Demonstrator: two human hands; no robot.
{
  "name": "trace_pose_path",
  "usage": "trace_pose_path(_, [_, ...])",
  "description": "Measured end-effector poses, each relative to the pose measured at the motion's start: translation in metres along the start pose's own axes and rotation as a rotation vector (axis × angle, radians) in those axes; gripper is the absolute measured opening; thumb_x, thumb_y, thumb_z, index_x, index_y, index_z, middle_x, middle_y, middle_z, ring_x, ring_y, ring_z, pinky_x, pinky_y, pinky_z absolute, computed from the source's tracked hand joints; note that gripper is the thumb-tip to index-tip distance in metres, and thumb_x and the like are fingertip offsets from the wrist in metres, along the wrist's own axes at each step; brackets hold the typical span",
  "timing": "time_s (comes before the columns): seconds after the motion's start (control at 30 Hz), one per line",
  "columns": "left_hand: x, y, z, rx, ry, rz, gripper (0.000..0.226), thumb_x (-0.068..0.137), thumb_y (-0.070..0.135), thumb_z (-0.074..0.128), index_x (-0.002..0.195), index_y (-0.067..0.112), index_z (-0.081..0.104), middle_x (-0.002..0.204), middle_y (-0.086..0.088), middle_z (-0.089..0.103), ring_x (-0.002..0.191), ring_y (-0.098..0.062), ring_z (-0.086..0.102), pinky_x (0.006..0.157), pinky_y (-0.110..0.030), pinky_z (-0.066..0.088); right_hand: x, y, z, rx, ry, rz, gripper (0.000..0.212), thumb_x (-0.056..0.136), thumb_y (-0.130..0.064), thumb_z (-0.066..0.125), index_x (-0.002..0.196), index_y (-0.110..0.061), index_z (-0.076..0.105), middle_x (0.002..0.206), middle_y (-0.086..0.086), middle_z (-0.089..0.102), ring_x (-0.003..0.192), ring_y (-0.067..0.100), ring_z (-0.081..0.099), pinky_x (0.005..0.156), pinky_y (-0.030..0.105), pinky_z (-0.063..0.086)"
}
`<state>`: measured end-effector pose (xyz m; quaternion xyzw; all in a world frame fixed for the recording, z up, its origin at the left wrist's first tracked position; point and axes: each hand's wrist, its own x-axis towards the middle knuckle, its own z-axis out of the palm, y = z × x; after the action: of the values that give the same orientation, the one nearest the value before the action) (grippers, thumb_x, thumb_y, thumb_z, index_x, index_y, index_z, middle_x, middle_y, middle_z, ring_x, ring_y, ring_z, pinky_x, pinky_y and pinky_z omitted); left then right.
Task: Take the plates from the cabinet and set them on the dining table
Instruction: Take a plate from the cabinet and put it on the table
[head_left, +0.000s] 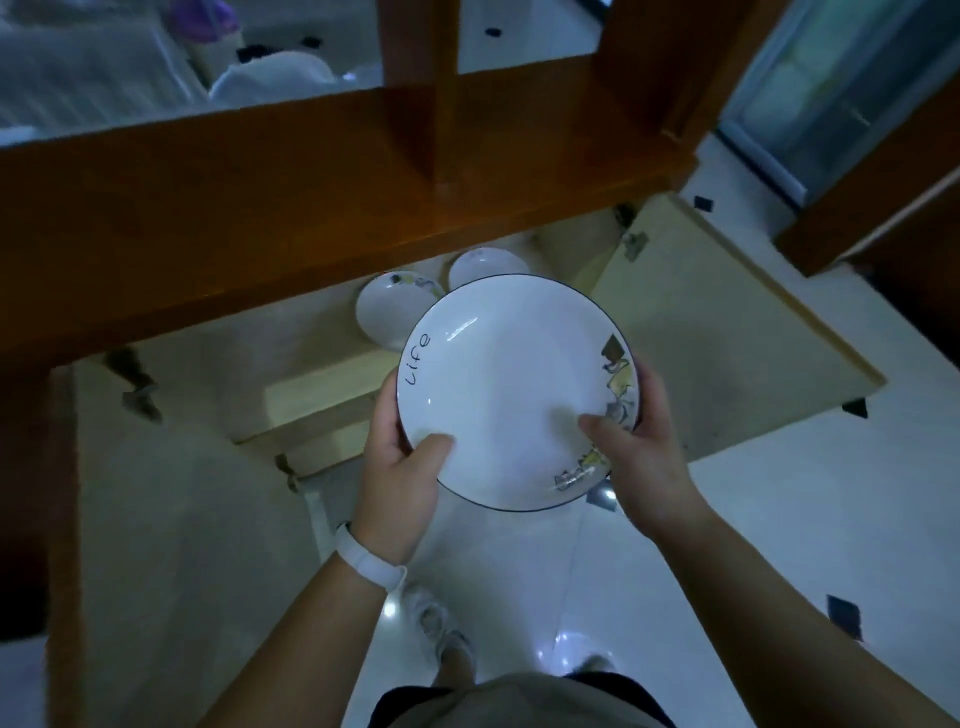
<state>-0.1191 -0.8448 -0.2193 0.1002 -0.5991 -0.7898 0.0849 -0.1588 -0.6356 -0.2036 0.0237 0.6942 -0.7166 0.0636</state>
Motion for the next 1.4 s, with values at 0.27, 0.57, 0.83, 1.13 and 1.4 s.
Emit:
trace_pose_path(0.27, [-0.047,-0.008,0.126,-0.049,-0.186,0.051,0.064,0.074,-0.001,0.058,0.131,0.029,0.055,0.127,0.003,0.064,0.114,-0.017,0.061,0.082,-0.024,0.052,-0.066,-0.022,-0.130,0.085,0.168,-0.052,0.069,0.067,-0.016,0.066,0.130,-0.042,0.050,0.117,-0.008,0.067,0.101,0.017,0.068,0.068,0.031,0.058])
trace_pose_path(0.57, [-0.132,-0.033,0.294,-0.035,-0.421,-0.033,0.062,0.074,0.001,0.057,0.127,0.031,0.057,0.126,0.001,0.066,0.114,-0.021,0.062,0.084,-0.030,0.053,-0.172,-0.035,-0.296,0.139,0.440,-0.134,0.069,0.070,-0.003,0.058,0.130,-0.037,0.051,0.117,-0.006,0.068,0.106,0.018,0.066,0.080,0.033,0.056])
trace_pose_path(0.83, [-0.217,-0.060,0.446,-0.043,-0.709,-0.106,0.060,0.074,0.000,0.056,0.128,0.026,0.056,0.122,-0.002,0.067,0.106,-0.019,0.065,0.073,-0.029,0.055,-0.280,-0.049,-0.428,0.132,0.757,-0.176,0.068,0.069,-0.004,0.056,0.120,-0.048,0.054,0.112,-0.009,0.070,0.102,0.018,0.067,0.079,0.034,0.057])
trace_pose_path(1.13, [-0.286,-0.076,0.564,-0.047,-1.054,-0.144,0.058,0.077,0.000,0.054,0.119,0.039,0.062,0.120,0.006,0.069,0.109,-0.017,0.064,0.080,-0.025,0.053,-0.369,-0.052,-0.512,0.152,1.101,-0.207,0.067,0.068,-0.004,0.054,0.119,-0.047,0.054,0.105,-0.008,0.071,0.094,0.017,0.068,0.074,0.033,0.055])
trace_pose_path(1.4, [-0.278,-0.104,0.659,-0.035,-1.244,-0.166,0.059,0.076,-0.001,0.052,0.123,0.033,0.061,0.121,0.004,0.068,0.110,-0.019,0.064,0.080,-0.025,0.053,-0.365,-0.052,-0.565,0.118,1.312,-0.169,0.069,0.065,-0.002,0.052,0.119,-0.046,0.053,0.099,-0.012,0.070,0.090,0.012,0.065,0.074,0.035,0.055])
